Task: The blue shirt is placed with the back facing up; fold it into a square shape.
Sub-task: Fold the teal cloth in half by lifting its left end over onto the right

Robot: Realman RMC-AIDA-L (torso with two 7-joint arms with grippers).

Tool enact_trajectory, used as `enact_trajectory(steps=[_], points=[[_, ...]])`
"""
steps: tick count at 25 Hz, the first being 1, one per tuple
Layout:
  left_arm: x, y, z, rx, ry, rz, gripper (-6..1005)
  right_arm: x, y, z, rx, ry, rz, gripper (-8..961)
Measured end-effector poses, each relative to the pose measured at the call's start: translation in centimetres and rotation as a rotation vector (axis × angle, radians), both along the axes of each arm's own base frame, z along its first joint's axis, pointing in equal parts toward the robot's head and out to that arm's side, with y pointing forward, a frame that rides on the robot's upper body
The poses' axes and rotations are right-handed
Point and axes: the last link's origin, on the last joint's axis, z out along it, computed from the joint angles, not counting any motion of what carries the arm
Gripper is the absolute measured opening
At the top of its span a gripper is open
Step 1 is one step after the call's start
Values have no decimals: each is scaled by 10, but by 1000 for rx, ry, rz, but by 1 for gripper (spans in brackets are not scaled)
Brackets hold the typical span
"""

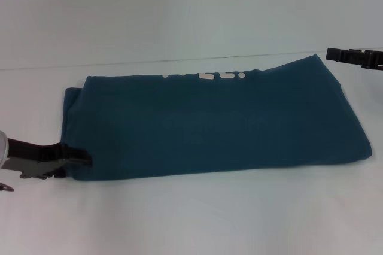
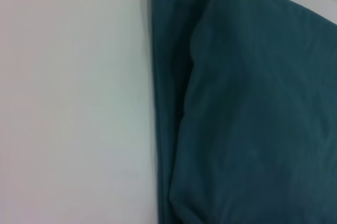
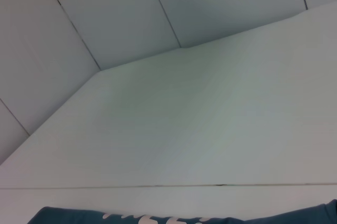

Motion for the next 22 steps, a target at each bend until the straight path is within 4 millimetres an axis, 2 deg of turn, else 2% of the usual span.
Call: enact_trajectory(steps=[8,22], points=[[6,3,-2,2,-2,-13,723,0,0,0,2,-4,2,815],[2,3,0,7,7,-13,723,1,0,0,4,-5,-1,815]])
